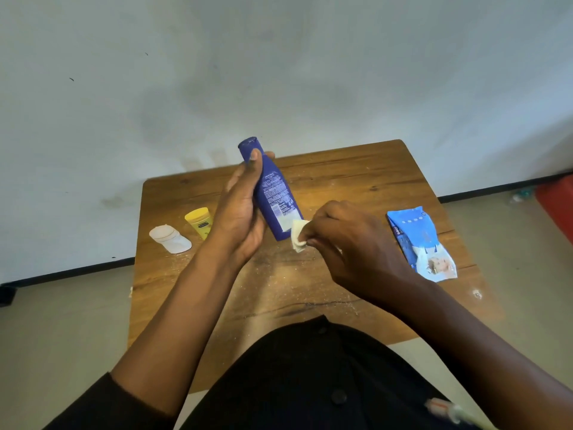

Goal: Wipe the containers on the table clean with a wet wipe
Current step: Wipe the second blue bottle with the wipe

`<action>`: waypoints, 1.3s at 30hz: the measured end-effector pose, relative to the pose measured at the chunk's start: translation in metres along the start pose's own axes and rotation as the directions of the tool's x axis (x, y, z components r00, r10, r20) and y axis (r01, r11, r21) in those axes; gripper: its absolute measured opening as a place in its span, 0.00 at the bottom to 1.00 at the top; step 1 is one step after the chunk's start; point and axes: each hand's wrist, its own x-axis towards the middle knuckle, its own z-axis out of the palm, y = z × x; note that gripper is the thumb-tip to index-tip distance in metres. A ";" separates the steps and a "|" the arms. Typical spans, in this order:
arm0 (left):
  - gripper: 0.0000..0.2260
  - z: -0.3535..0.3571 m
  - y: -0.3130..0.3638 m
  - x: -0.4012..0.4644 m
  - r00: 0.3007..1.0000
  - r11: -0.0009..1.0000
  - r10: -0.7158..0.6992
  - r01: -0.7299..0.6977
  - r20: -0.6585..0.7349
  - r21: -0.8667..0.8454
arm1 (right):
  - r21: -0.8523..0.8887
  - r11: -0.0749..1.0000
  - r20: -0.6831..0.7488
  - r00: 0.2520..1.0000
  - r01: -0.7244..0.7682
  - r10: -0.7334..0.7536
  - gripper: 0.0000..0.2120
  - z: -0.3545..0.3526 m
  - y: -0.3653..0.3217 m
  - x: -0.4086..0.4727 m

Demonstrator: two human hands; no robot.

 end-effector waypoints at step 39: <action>0.16 -0.057 -0.071 0.139 0.965 -0.309 -0.004 -0.250 0.262 0.918 | 0.390 0.690 0.086 0.771 -0.609 0.631 0.07 0.030 0.053 -0.021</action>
